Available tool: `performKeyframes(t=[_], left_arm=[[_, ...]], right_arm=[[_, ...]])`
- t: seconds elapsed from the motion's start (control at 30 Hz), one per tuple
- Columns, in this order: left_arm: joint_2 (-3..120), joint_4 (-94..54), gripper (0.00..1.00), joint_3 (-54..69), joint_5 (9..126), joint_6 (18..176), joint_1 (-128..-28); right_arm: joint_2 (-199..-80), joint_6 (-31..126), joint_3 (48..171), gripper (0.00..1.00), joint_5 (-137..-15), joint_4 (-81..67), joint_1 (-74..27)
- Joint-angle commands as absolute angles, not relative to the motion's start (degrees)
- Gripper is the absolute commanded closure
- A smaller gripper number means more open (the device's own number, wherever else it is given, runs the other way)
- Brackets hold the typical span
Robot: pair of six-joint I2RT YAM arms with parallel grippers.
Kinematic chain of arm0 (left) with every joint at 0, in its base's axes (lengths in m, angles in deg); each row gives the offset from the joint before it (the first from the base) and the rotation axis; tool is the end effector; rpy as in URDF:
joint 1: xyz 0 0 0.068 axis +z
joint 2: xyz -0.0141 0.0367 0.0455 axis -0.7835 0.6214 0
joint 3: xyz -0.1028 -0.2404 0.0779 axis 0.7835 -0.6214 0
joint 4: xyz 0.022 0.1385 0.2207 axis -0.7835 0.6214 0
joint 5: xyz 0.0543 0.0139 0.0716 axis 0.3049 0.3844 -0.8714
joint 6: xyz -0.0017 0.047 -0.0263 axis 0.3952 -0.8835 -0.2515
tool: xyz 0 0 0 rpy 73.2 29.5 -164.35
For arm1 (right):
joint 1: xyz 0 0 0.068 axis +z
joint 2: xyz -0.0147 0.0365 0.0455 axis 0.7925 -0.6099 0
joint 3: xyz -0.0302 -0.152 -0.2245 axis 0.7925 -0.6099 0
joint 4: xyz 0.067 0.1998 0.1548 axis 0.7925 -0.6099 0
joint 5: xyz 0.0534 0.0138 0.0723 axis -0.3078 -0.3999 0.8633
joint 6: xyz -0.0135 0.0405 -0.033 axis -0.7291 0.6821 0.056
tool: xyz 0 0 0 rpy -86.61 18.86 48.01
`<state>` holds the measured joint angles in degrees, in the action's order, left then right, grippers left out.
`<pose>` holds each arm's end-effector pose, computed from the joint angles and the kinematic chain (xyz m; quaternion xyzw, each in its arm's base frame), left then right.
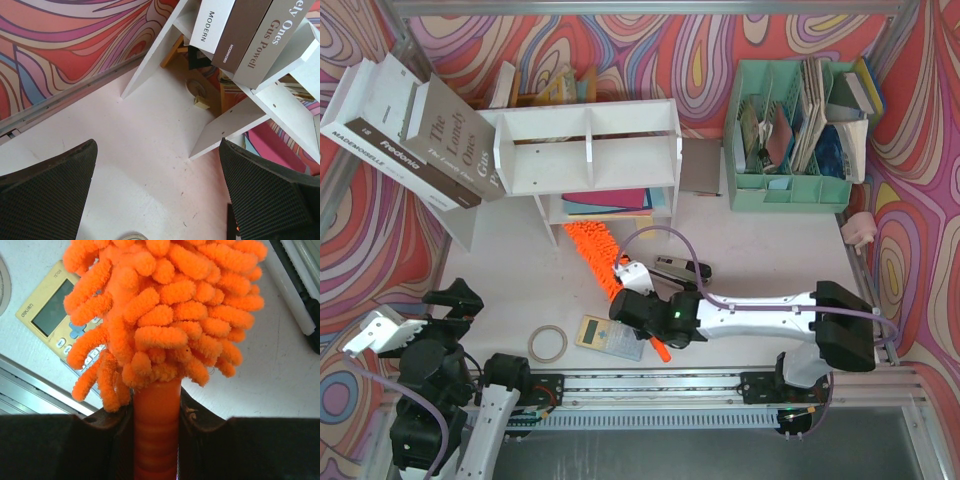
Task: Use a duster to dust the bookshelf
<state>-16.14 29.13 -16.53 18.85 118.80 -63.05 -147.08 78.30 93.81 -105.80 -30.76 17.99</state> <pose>-0.0142 0.0263 0.3379 -0.3663 0.6056 -0.0286 0.7058 0.1203 0.2979 0.2240 -0.2080 0.9110 0.1391 0.3278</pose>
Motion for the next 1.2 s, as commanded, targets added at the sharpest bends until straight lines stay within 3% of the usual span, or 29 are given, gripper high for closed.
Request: performKeyframes(t=[0.0,0.4,0.77,1.17], left_arm=[[-16.03,28.27,0.01,-17.05,18.87,117.57,-62.66],[-16.26,28.36,0.01,-17.04,18.94,117.65,-62.66],[-16.10,28.10,0.02,-17.13,18.93,117.57,-62.66],[-15.70,27.87,0.02,-17.21,19.17,117.48,-62.66]], right_arm=[[-146.69,76.49,94.05,1.00,-104.79,-23.57,17.20],[-154.34,76.83,93.32,1.00,-101.42,-23.62,17.15],[-142.41,73.68,93.87,1.00,-98.67,-23.04,17.63],[-144.16,80.17,85.05,1.00,-101.62,-27.39,22.67]])
